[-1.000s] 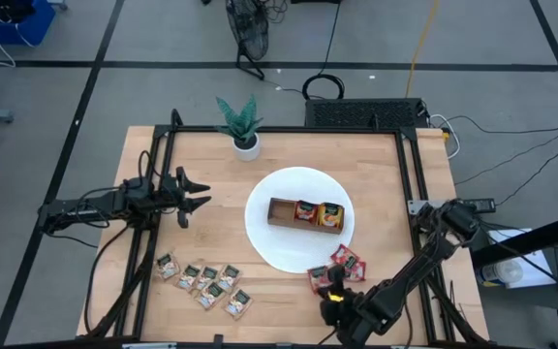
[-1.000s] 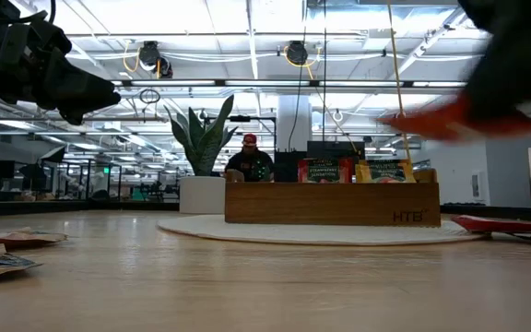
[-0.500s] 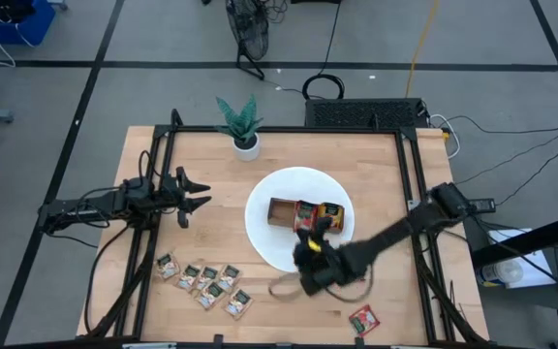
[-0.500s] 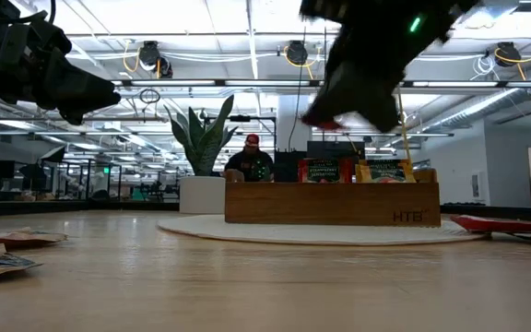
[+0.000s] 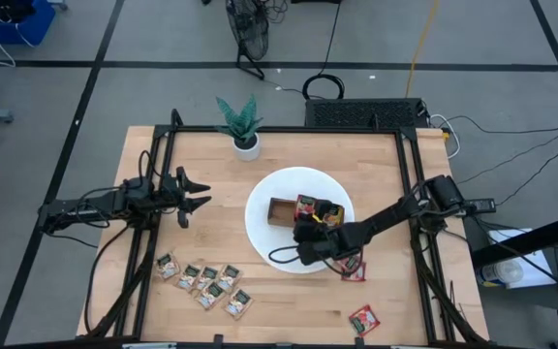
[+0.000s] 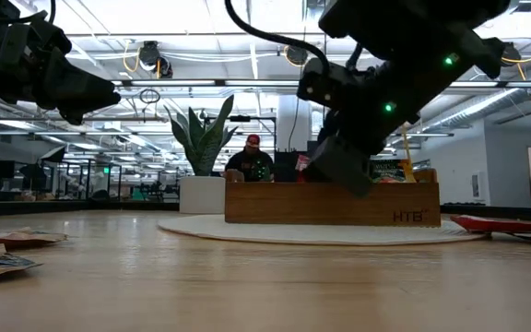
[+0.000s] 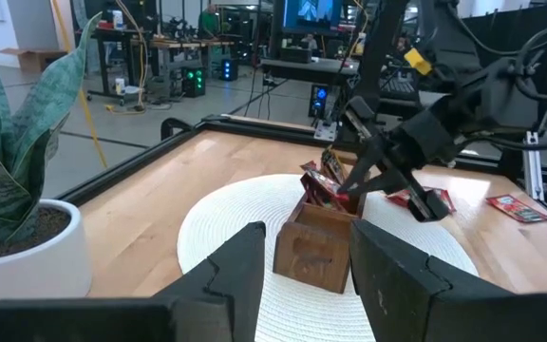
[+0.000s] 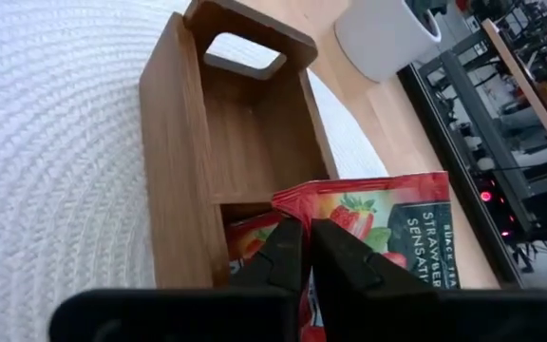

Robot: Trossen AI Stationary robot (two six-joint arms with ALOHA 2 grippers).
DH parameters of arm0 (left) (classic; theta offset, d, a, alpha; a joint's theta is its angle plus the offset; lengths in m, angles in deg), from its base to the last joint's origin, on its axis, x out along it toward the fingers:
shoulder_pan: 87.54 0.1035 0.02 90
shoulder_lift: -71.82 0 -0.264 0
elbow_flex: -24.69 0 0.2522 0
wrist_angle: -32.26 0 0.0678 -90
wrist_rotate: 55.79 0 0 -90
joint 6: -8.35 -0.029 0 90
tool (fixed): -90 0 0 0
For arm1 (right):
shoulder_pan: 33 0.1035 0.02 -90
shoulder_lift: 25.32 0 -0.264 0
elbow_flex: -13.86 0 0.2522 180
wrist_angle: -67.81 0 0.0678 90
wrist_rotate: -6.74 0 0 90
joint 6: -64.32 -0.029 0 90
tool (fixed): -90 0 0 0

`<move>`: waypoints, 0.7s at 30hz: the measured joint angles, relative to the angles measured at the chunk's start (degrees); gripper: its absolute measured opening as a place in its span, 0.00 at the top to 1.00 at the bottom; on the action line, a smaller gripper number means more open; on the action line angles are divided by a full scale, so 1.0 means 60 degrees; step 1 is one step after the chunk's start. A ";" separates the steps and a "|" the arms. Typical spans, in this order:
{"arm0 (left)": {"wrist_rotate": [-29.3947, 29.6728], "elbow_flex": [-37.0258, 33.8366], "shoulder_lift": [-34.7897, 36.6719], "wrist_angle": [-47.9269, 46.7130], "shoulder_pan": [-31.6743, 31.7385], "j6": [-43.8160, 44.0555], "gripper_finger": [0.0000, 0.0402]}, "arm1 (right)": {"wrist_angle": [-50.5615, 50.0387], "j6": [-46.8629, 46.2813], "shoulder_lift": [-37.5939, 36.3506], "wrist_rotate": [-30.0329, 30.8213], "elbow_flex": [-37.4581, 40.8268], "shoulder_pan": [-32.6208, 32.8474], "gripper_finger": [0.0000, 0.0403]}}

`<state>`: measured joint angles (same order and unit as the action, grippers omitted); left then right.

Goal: Pick & Place Tea
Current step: Put the red tea bag into the middle section of the wooden organizer

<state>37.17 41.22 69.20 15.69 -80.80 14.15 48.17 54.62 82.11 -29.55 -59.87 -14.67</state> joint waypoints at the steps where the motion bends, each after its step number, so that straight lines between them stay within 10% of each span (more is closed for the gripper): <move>1: 0.0000 -0.0003 -0.0002 -0.0001 0.0001 -0.0001 0.61 | 0.0160 0.0031 -0.0005 -0.0004 0.0085 0.0001 0.96; 21: 0.0004 -0.0002 -0.0001 -0.0003 0.0002 -0.0001 0.61 | 0.1028 0.0256 -0.0020 -0.0346 0.0311 0.0094 0.71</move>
<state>37.20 41.20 69.19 15.67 -80.79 14.15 54.34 56.15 81.99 -31.63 -58.01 -14.10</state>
